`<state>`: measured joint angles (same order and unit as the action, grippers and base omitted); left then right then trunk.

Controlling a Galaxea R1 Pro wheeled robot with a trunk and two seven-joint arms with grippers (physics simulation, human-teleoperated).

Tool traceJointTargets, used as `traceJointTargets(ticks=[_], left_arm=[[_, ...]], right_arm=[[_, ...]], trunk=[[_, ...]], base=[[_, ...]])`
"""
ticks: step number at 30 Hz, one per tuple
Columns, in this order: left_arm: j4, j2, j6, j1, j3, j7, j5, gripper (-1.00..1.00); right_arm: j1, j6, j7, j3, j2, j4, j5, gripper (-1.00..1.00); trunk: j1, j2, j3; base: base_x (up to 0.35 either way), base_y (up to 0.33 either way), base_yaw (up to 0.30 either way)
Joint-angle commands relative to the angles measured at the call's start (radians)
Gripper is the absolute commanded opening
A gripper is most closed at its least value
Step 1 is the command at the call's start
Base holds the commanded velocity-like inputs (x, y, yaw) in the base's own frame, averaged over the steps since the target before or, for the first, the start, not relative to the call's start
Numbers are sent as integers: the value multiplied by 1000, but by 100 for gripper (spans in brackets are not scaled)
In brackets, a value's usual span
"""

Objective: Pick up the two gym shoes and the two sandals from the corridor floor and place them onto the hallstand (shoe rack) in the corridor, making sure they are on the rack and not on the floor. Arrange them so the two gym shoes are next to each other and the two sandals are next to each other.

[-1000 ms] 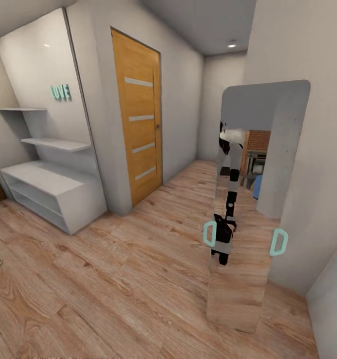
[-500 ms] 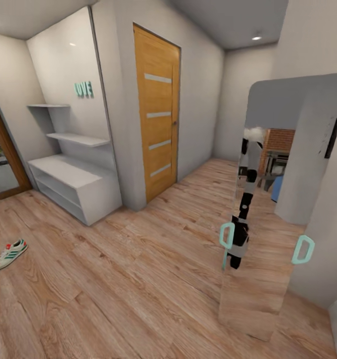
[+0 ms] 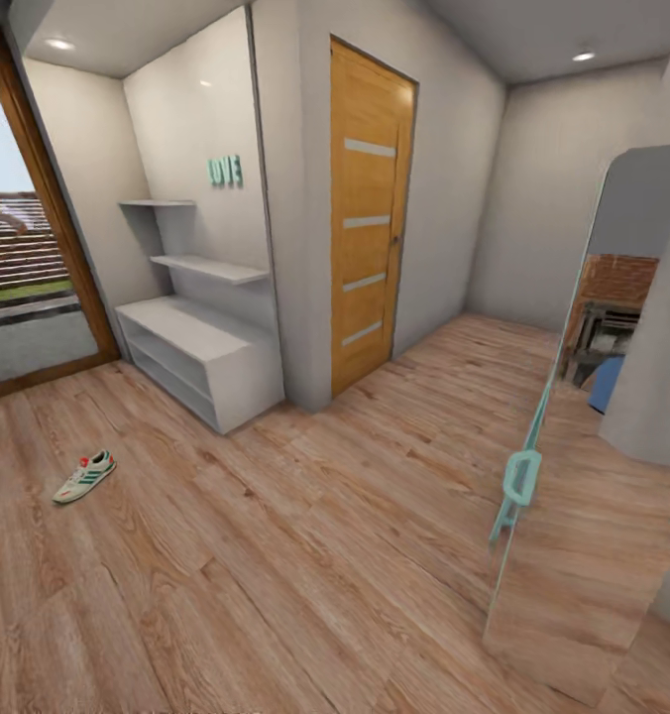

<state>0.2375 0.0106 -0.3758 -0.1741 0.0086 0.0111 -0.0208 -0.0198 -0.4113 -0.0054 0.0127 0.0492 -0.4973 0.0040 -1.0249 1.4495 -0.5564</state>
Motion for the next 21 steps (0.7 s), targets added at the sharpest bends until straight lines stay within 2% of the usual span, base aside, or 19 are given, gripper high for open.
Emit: traceJointTargets(ticks=[1,11,17,21], left_arm=[[-1,0,-3,-1,1,1,-2,100],[-2,0,-9,-1,1,1,-2,100],[-4,0,-67,1,1,0,-3,100],[-4,0,-81,0,1,1,-2,100]], right_arm=[[0,-3,0,1,0,0,1,100],[0,-3,1,1,0,1,1,100],[0,-3,1,1,-1,2,2,100],[0,-3,1,1,-2,2,1,100]], trunk=[[0,0,-2],[0,0,-13],[0,0,-20],[0,0,-25]], base=[[81,303,217],[159,303,217],[222,285,217],[237,268,217]])
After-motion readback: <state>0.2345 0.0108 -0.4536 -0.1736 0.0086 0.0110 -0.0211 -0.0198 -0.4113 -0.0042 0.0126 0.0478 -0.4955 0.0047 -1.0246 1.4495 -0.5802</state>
